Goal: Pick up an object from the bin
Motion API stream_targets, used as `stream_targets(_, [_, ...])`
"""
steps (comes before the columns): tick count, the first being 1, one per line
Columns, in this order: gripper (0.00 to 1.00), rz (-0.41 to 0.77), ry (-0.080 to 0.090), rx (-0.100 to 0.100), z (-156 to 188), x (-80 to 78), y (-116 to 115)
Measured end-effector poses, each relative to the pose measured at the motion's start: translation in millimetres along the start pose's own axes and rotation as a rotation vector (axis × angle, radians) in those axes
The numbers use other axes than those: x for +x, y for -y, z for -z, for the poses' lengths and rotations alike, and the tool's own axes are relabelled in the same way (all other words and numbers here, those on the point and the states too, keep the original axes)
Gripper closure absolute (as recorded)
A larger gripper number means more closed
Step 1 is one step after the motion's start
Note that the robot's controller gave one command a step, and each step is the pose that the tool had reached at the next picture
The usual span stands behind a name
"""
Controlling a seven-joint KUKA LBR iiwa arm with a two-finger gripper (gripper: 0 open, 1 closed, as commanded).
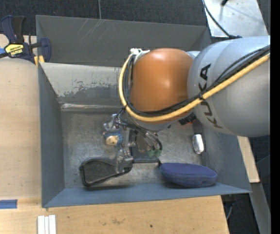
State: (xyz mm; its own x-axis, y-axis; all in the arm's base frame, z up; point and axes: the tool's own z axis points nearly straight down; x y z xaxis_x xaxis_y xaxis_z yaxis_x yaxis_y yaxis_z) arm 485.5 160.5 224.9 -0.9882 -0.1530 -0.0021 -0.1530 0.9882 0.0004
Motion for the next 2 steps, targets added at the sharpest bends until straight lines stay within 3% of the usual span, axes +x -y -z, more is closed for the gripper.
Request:
stream_targets(1, [0.0,0.177,-0.006,0.0,-100,-5.3,-20])
stream_targets(2, [0.0,0.303,0.005,0.0,-143,-7.0,-23])
